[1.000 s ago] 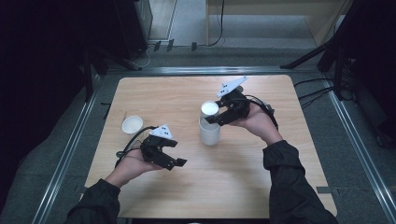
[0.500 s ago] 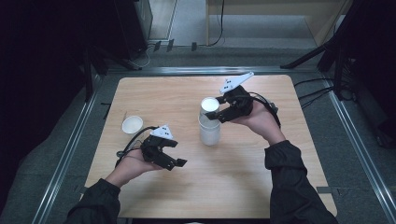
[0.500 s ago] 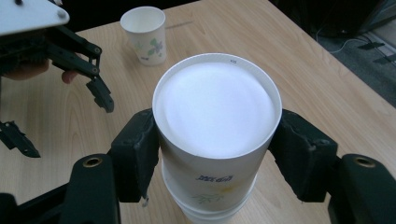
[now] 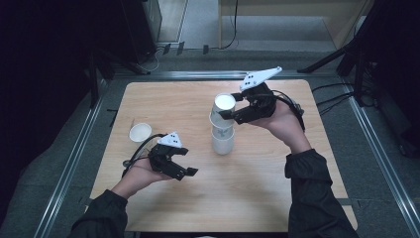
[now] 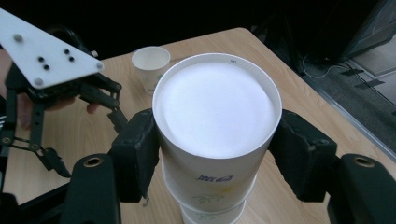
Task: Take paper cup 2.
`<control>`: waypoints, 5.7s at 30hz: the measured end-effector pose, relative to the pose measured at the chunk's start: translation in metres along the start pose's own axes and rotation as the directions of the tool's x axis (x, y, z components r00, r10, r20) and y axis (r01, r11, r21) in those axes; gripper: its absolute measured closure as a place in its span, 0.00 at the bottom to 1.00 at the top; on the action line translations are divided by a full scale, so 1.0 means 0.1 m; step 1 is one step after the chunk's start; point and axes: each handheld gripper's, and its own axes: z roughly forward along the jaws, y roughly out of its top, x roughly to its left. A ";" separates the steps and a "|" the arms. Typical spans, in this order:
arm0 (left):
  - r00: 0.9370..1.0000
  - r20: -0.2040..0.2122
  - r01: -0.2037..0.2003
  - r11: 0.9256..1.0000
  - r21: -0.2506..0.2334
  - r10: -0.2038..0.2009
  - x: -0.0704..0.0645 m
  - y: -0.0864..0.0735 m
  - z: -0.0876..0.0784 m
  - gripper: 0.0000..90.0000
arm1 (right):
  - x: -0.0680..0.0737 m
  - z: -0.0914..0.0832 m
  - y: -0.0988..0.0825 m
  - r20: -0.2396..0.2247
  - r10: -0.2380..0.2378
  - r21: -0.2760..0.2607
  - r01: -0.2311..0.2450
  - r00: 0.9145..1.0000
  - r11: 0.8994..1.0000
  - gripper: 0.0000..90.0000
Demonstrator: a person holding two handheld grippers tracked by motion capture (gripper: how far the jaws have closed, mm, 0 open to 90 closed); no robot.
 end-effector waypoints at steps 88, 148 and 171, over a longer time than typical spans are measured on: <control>0.982 0.147 -0.103 0.987 -0.122 0.121 -0.08 0.17 0.29 0.17 | 0.65 0.41 -0.89 -0.179 0.069 0.055 -0.060 0.981 0.997 0.40; 0.975 0.136 -0.156 0.978 -0.141 0.175 -0.09 0.18 0.17 0.32 | 0.73 0.39 -0.85 -0.211 0.051 0.014 -0.049 0.976 0.999 0.33; 0.964 0.091 -0.264 0.940 0.216 0.250 -0.07 0.21 0.18 0.32 | 0.79 0.57 -0.99 -0.228 0.020 0.078 -0.003 0.974 0.997 0.33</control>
